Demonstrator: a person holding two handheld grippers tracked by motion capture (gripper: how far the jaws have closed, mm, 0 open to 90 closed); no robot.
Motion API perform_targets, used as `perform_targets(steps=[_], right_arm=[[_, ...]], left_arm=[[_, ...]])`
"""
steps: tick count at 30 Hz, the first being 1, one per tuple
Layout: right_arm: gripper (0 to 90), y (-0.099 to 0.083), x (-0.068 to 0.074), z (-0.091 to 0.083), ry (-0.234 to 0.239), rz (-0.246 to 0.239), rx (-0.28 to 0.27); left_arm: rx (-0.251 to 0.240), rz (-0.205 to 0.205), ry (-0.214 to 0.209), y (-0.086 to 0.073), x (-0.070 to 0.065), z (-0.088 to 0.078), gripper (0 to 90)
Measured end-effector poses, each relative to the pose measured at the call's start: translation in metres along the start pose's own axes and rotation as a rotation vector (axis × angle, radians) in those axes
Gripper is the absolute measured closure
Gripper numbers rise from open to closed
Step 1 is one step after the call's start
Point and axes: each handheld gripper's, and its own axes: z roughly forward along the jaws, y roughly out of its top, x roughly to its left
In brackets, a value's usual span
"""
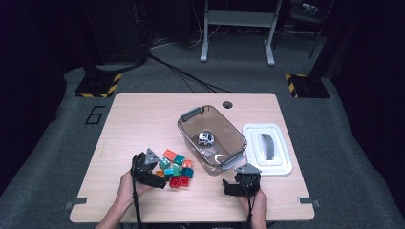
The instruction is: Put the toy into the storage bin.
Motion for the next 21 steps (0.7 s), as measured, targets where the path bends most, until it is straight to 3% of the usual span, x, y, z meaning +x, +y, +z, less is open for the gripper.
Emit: perform_targets(steps=[3,7,18,21], right_arm=[[6.9,0.0,0.0,0.0,-0.002,0.001,-0.001],[7.0,0.0,0.0,0.0,0.0,0.0,0.0],[7.2,0.0,0.0,0.0,-0.002,0.0,-0.002],[7.3,0.0,0.0,0.0,-0.002,0.0,-0.002]], left_arm=[[-0.002,-0.007,0.013,-0.008,0.0,0.004,5.7],[-0.001,-0.009,-0.01,-0.016,0.002,0.005,13.6],[-0.017,-0.045,0.015,-0.029,0.013,0.001,24.3],[-0.049,-0.069,0.002,-0.031,0.016,0.001,31.8]])
